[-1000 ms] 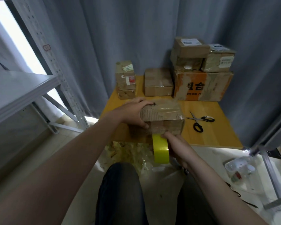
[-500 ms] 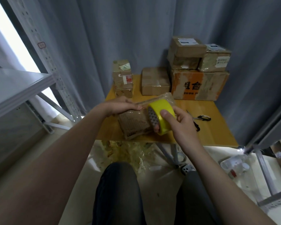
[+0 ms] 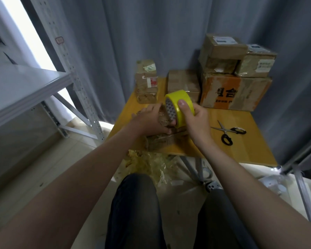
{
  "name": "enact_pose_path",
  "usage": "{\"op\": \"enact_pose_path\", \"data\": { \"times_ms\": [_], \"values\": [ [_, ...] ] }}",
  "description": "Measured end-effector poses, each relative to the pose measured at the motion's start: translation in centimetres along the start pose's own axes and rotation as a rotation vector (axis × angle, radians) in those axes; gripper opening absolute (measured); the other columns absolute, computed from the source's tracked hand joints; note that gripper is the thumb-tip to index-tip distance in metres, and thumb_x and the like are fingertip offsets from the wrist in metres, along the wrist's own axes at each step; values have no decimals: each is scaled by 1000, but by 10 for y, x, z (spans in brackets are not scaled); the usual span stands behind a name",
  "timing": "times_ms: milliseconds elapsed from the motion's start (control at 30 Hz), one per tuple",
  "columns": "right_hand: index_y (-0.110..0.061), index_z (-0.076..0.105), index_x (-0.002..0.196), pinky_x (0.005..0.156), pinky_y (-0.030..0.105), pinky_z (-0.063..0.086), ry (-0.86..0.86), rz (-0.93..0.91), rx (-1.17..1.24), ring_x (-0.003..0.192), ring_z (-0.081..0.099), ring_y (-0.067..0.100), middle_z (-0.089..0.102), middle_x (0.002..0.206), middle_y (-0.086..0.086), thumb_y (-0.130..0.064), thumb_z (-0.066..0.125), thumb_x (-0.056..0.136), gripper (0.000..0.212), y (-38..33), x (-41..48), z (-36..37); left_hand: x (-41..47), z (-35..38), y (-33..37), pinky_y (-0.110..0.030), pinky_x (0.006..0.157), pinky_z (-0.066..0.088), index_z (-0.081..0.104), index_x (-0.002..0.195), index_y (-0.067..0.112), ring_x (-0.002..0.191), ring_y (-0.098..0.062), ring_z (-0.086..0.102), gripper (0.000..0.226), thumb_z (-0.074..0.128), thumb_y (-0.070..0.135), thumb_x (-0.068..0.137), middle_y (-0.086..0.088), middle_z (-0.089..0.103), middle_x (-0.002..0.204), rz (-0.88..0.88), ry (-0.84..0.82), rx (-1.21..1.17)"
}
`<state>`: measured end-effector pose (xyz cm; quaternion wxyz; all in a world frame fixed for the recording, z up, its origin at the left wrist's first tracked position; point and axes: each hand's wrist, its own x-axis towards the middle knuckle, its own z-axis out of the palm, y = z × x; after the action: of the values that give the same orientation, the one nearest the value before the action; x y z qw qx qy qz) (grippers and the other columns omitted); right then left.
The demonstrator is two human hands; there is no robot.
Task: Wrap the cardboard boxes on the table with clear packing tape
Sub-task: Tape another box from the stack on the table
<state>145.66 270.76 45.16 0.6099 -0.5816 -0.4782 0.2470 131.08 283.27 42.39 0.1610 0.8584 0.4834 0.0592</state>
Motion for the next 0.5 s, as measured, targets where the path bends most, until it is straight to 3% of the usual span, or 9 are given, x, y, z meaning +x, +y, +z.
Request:
{"op": "enact_pose_path", "data": {
  "times_ms": [67, 133, 300, 433, 500],
  "values": [
    [-14, 69, 74, 54, 18, 47, 3, 46, -12, 54, 62, 2, 66, 56, -6, -41, 62, 102, 39, -8, 3, -2, -2, -2, 2, -70, 116, 24, 9, 162, 34, 151, -33, 26, 127, 77, 78, 64, -1, 22, 167, -21, -33, 6],
    [-11, 70, 72, 58, 26, 49, 14, 90, -36, 57, 64, 9, 67, 59, -1, -48, 62, 100, 46, -16, 6, -4, -1, -3, 1, -68, 116, 26, 7, 162, 34, 151, -35, 26, 132, 75, 82, 60, -1, 21, 167, -18, -52, 4],
    [-2, 75, 80, 61, 32, 57, 9, 208, 14, 62, 73, 23, 73, 66, 13, -53, 63, 97, 55, -21, -17, -18, -2, -6, 4, -55, 114, 38, 5, 163, 34, 146, -35, 34, 133, 80, 77, 63, -4, 24, 165, 1, -64, -24],
    [-3, 71, 80, 45, 18, 50, -48, 334, 57, 44, 66, 14, 69, 55, 8, -43, 60, 102, 47, -14, -51, -27, -1, -9, 6, -51, 113, 41, 5, 163, 35, 143, -36, 38, 131, 81, 73, 64, -7, 27, 164, 10, -79, -17],
    [1, 73, 89, 51, 28, 57, -64, 369, 54, 50, 70, 23, 73, 63, 15, -45, 61, 101, 49, -1, -64, -27, -1, -9, 7, -50, 114, 40, 5, 163, 35, 144, -36, 38, 131, 81, 73, 64, -7, 27, 164, 6, -82, -11]
  ]
}}
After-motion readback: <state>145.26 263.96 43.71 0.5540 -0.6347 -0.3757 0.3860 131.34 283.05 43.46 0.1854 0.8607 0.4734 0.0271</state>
